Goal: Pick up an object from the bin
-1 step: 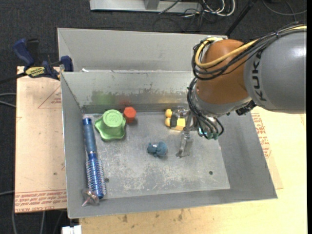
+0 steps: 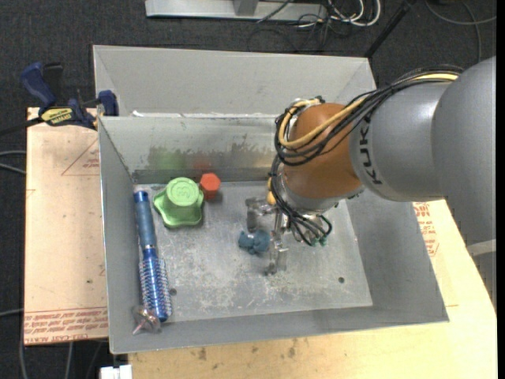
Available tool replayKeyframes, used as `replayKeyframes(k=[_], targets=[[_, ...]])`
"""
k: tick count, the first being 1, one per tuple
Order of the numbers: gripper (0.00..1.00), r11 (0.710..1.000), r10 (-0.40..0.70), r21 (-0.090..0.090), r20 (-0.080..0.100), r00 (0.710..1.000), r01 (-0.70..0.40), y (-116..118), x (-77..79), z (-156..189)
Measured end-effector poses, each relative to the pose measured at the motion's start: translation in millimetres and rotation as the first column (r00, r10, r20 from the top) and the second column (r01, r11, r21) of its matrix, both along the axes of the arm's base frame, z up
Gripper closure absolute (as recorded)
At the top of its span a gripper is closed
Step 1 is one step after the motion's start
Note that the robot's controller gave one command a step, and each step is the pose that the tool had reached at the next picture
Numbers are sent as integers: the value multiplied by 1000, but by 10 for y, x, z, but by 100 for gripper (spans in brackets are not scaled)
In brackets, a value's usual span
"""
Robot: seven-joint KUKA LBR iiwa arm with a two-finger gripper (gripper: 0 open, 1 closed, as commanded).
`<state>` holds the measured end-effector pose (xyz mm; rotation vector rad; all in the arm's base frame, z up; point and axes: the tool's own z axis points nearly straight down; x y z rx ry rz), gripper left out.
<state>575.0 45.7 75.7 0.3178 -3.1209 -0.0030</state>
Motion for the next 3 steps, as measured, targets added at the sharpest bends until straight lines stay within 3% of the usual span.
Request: replayKeyframes(k=[1,2,3], targets=[[100,1000,-2,0,5,1000,2,-6,16,30],[100,950,311,0,6,950,-311,-22,-6,52],[100,929,370,-4,18,929,-370,-6,193,1392]])
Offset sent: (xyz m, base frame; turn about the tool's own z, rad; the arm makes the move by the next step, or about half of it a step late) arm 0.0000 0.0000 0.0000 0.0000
